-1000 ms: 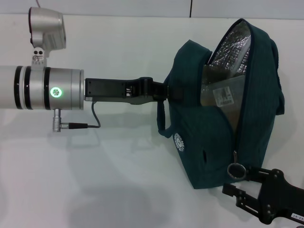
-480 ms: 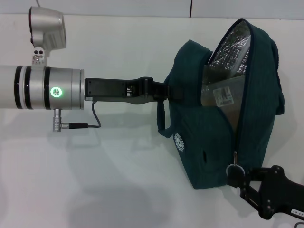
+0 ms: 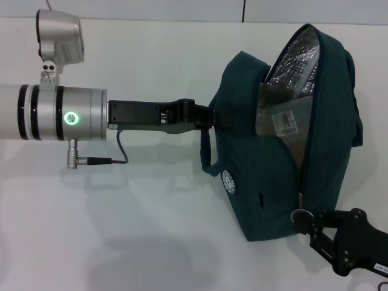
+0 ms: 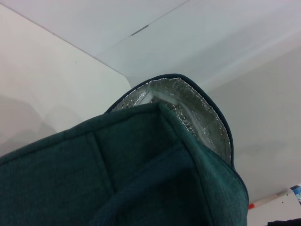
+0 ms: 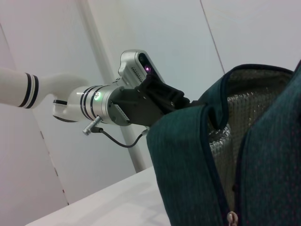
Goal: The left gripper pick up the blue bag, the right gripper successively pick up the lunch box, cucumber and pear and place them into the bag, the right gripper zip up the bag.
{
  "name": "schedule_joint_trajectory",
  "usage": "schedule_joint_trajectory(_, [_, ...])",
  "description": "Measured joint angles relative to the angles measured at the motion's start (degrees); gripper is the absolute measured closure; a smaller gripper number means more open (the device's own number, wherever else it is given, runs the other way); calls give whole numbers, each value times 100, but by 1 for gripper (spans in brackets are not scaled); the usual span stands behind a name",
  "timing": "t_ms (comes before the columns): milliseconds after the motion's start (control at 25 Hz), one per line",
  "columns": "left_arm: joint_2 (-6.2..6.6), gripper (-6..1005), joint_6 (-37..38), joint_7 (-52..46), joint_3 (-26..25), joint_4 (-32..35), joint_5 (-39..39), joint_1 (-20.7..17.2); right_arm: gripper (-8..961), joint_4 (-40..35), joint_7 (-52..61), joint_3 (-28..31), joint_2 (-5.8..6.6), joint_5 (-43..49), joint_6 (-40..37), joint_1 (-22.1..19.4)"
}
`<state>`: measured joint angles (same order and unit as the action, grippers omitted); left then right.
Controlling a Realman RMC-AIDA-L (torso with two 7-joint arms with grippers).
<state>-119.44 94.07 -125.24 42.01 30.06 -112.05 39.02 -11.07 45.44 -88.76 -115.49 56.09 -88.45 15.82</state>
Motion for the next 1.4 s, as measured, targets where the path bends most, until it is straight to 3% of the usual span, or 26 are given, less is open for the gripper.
schedule_joint_trajectory(840, [0,958,-4,18,-17,0,-2,-36,936,48,-104,53,16,-113,-19,-105])
schedule_joint_trajectory(1160, [0,958,-9,37,-36,0,-1,-31,936,51,-253,406,101,-143,-544,-322])
schedule_joint_trajectory(1400, [0,958,-20,112,-32,0,1,-19,936,4,-276,495,79,-210,-763,-318])
